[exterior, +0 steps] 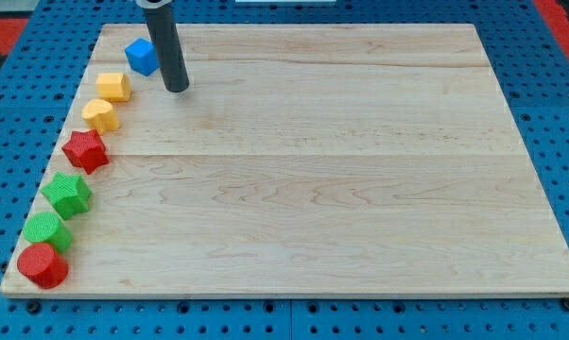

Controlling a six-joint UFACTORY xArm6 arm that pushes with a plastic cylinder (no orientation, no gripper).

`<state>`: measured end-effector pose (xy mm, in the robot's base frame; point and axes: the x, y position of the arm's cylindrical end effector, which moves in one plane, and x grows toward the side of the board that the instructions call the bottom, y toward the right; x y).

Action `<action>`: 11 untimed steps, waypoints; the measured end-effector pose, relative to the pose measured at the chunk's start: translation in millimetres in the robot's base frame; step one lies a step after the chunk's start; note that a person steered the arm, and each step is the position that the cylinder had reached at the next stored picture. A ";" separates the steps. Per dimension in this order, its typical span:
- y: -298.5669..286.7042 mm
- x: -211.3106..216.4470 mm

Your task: Move the yellow heart into the yellow hexagon

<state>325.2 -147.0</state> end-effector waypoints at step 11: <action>-89.6 6.8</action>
